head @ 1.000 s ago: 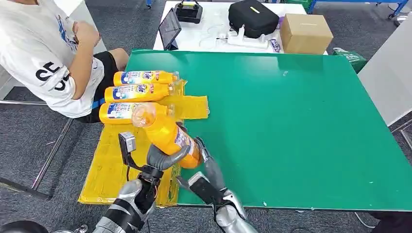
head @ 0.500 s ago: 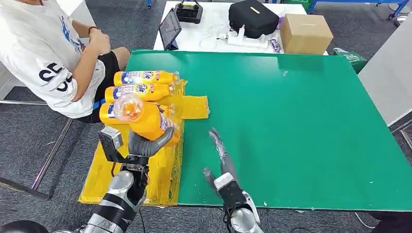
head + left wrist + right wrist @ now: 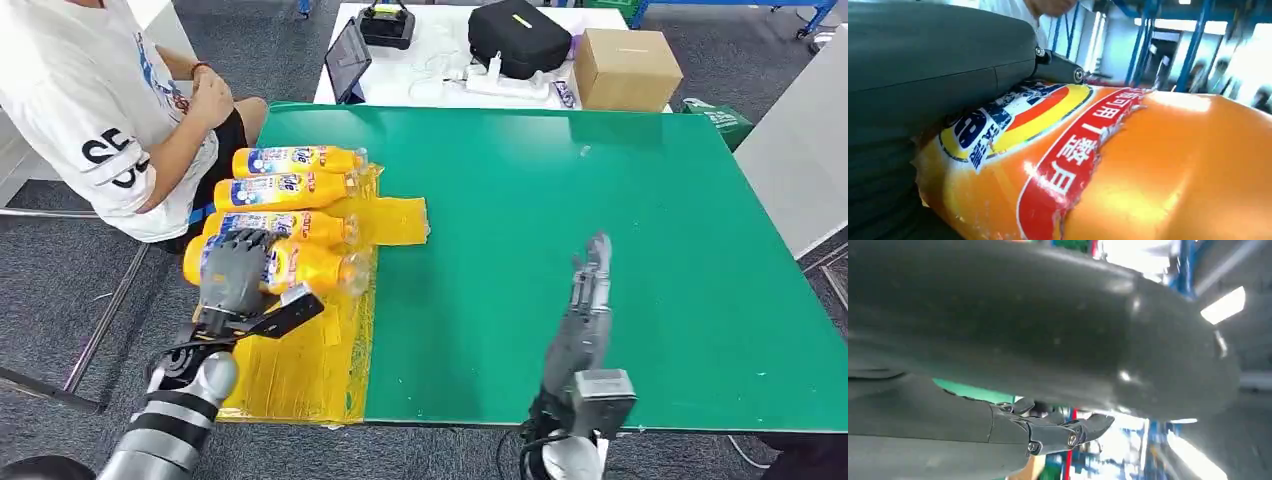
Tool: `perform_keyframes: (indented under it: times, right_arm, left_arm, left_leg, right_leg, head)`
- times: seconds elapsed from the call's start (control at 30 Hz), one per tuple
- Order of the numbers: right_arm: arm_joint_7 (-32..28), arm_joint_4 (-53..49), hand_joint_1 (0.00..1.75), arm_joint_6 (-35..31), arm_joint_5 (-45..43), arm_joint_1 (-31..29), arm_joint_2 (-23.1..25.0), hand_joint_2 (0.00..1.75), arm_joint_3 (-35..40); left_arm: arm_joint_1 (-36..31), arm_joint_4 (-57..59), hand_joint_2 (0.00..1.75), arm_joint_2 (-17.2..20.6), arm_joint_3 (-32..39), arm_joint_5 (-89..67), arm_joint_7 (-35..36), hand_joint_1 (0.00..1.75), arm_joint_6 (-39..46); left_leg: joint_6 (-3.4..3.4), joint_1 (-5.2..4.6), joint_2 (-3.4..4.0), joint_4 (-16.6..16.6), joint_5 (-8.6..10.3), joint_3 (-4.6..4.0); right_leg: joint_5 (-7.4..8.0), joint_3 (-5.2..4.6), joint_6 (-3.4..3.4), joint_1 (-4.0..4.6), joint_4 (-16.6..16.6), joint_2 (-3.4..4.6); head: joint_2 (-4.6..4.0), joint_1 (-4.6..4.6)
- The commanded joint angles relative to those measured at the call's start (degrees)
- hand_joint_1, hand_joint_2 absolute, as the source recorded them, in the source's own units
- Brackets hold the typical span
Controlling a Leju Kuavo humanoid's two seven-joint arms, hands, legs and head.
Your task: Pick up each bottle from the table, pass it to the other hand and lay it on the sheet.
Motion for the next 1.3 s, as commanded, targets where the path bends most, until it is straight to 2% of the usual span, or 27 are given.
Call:
perform_keyframes:
  times: [0.03,0.17,0.53,0.67,0.7,0.73,0.77,0.8,1.3]
  right_arm:
    - [0.0,-6.2,0.0,-0.9,-0.9,0.6,-1.6,0.0,-4.1]
    - [0.0,-4.8,0.0,0.1,-2.5,0.2,-1.4,0.0,-4.8]
    - [0.0,-4.2,0.0,0.7,-2.7,-0.1,-1.1,0.0,-4.8]
    - [0.1,0.9,0.0,2.8,-2.4,-1.3,-0.2,0.0,-5.1]
    - [0.3,2.4,0.0,3.1,-2.5,-1.9,0.2,0.0,-5.5]
    - [0.6,3.5,0.0,3.5,-2.5,-2.3,0.4,0.0,-5.8]
    - [0.7,4.3,0.0,3.7,-2.6,-2.5,0.6,0.0,-6.0]
    - [0.8,4.9,0.0,3.9,-2.7,-2.6,0.7,0.0,-6.3]
    - [1.3,7.6,0.0,5.3,-4.3,-2.9,2.3,0.0,-9.3]
  left_arm:
    - [-5.0,13.9,1.75,4.7,-2.8,-1.5,0.0,1.75,-5.2]
    - [-5.1,14.5,1.75,4.8,-3.1,-0.4,-0.6,1.75,-7.7]
    - [-4.8,14.0,1.75,4.6,-3.3,-0.1,-0.7,1.75,-7.8]
    - [-4.3,13.6,1.75,3.2,-5.4,1.1,-1.6,1.75,-10.2]
    - [-4.1,13.8,1.75,2.7,-6.0,1.7,-2.0,1.31,-10.5]
    - [-4.0,14.0,1.75,2.4,-6.4,3.1,-2.8,0.0,-11.6]
    - [-3.7,13.8,1.75,2.1,-6.7,3.9,-2.9,0.0,-11.7]
    - [-3.6,13.8,0.0,2.0,-7.4,4.1,-2.7,0.0,-12.2]
    - [-4.3,13.7,0.0,3.9,-10.2,8.1,-2.4,0.0,-18.0]
  left_leg:
    - [-0.09,0.13,-0.14,0.0,-0.05,0.17]
    - [-0.06,0.08,-0.1,0.0,-0.04,0.08]
    - [-0.07,0.1,-0.07,0.0,-0.03,0.02]
    - [-0.06,0.11,-0.07,0.0,-0.03,0.09]
    - [-0.09,0.16,-0.08,0.0,-0.05,0.16]
    - [-0.06,0.12,-0.08,0.0,-0.01,0.11]
    - [-0.04,0.08,-0.08,0.0,0.0,0.09]
    - [-0.06,0.11,-0.07,0.0,-0.01,0.14]
    - [-0.06,0.08,-0.09,0.0,-0.02,0.15]
  right_leg:
    - [-0.06,0.29,-0.15,0.15,-0.1,-0.22]
    - [-0.03,0.19,-0.1,0.09,-0.1,-0.12]
    - [-0.02,0.11,-0.1,0.11,0.0,-0.1]
    - [-0.01,0.2,-0.1,0.12,-0.1,-0.09]
    - [-0.01,0.31,-0.14,0.17,-0.1,-0.12]
    - [0.01,0.24,-0.1,0.12,-0.1,-0.11]
    - [0.01,0.2,-0.07,0.09,-0.1,-0.09]
    - [0.02,0.27,-0.1,0.12,-0.2,-0.1]
    - [0.02,0.25,-0.1,0.08,-0.1,-0.02]
  head:
    - [0.0,0.02]
    - [0.0,0.04]
    - [0.0,0.02]
    - [0.0,0.02]
    - [0.0,0.02]
    - [0.0,0.02]
    - [0.0,0.04]
    - [0.0,0.02]
    - [0.0,0.02]
